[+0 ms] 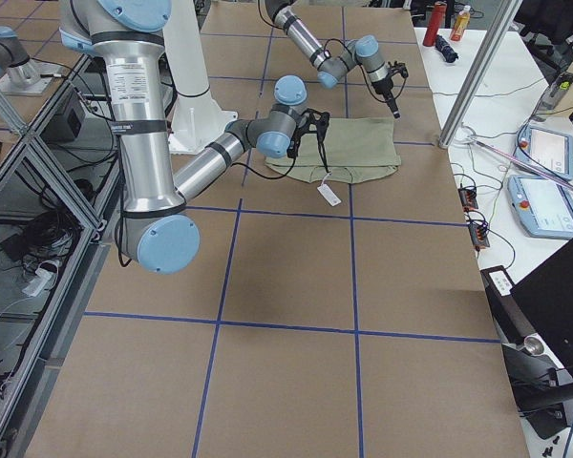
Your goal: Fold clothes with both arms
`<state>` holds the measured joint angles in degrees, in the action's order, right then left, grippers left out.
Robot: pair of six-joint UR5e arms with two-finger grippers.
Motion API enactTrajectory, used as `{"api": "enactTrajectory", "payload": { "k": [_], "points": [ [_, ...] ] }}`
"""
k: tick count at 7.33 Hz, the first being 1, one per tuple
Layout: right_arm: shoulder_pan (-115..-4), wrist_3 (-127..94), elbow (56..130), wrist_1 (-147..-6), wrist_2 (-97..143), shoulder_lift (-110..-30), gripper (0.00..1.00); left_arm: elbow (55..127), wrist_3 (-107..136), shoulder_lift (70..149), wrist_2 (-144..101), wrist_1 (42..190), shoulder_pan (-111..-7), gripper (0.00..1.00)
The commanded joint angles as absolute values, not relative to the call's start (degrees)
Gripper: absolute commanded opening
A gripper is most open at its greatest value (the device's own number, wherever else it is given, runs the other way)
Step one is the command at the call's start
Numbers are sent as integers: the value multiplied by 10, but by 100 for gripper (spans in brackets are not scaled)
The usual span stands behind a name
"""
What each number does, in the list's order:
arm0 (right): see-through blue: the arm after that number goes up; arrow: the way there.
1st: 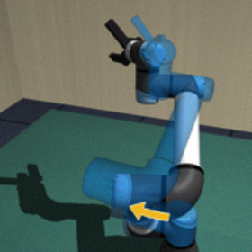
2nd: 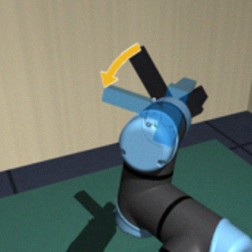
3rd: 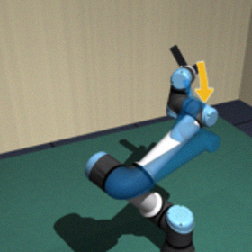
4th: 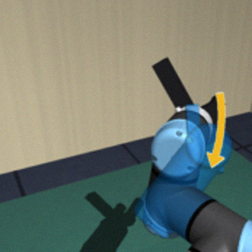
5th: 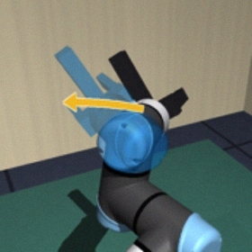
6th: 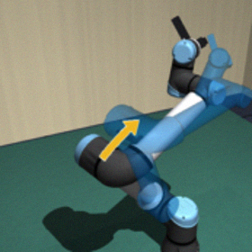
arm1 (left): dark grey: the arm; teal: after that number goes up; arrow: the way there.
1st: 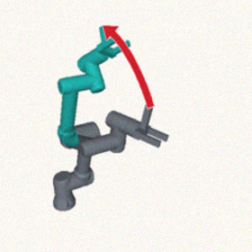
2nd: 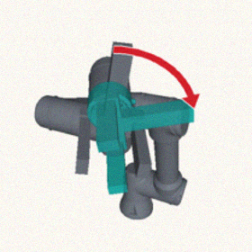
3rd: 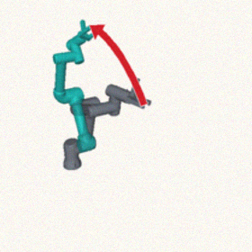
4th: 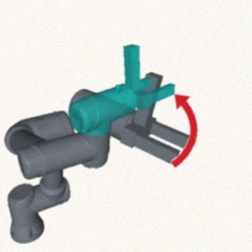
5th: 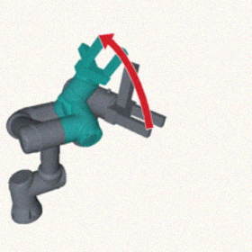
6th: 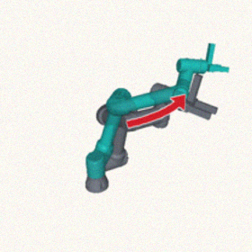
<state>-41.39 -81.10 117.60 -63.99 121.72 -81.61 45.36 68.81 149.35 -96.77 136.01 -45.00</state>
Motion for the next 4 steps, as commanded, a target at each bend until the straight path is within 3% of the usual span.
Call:
{"api": "enactTrajectory", "payload": {
  "k": [1,2,4],
  "points": [
    [-376,-751,1160,-755,1170,-744,100,597,639,1416,-1005,1260,-461,100],
    [-354,-711,1158,-850,1143,-691,100,656,637,1380,-1018,1236,-462,100],
    [-298,-657,1099,-896,1065,-633,100,799,613,1313,-1022,1139,-462,100]
  ]
}}
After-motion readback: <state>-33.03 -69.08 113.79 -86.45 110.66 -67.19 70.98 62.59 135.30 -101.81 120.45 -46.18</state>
